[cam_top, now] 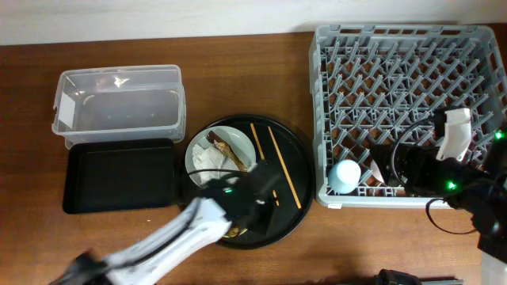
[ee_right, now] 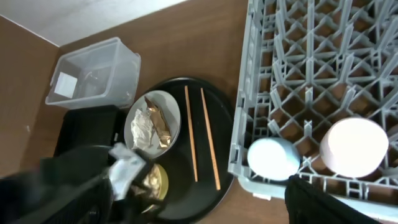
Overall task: Sort waste into correct bins and load items into the dishwasher rack
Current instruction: 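Lift the yellow bowl with the left gripper and dump scraps onto black tray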
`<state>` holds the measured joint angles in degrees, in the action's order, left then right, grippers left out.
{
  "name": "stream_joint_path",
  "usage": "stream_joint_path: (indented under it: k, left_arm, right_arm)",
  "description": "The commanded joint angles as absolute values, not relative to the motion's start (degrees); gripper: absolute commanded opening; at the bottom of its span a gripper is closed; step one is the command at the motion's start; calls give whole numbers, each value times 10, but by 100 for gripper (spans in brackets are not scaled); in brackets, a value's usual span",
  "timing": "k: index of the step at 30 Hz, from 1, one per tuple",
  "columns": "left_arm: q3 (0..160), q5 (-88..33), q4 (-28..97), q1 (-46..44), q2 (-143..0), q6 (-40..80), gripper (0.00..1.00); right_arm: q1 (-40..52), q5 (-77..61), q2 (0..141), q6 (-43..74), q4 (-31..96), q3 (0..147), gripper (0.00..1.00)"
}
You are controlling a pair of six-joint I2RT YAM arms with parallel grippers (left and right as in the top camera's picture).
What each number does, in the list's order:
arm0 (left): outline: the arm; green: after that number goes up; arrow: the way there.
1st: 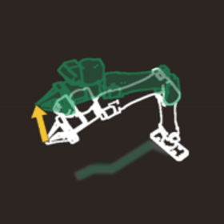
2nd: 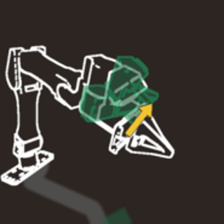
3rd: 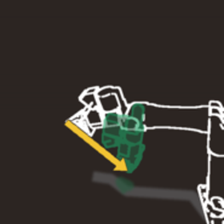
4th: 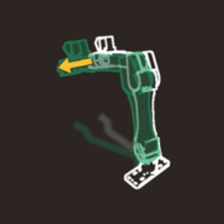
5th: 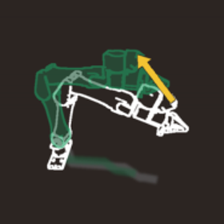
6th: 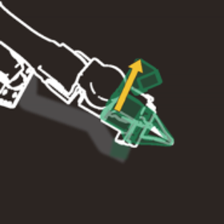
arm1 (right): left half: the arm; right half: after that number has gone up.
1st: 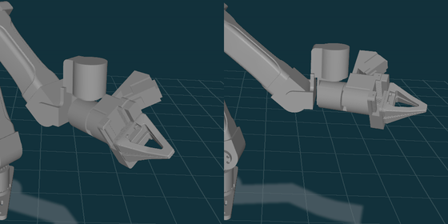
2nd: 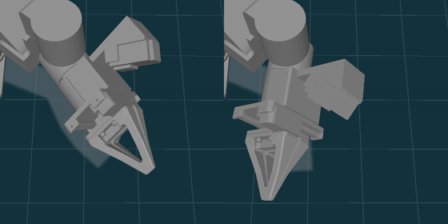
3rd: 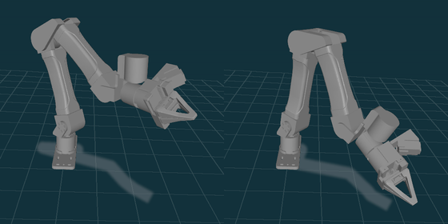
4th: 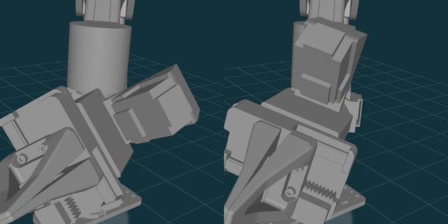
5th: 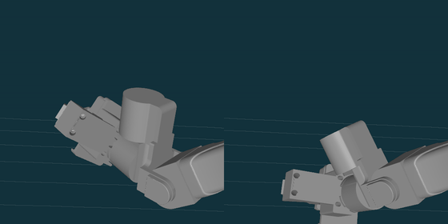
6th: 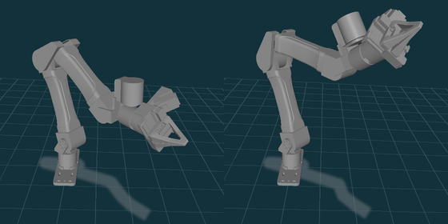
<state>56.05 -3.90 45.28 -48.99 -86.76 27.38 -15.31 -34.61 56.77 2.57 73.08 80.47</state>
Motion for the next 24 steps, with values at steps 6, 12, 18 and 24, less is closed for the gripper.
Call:
stream_joint_path:
  k: [6, 12, 18, 24]
  left_arm:
    - [551, -11, 415, -496, -951, 328, 1]
    - [695, -15, 585, -463, -860, 277, 0]
    - [714, -274, 627, -140, -753, 83, 0]
    - [714, -555, 627, 185, -881, -106, 0]
  right_arm:
    - [-150, -356, 592, 22, 752, 803, 89]
    - [-150, -356, 592, 21, 753, 803, 89]
    - [-150, -356, 592, 21, 752, 803, 89]
    - [-150, -356, 592, 22, 752, 803, 89]
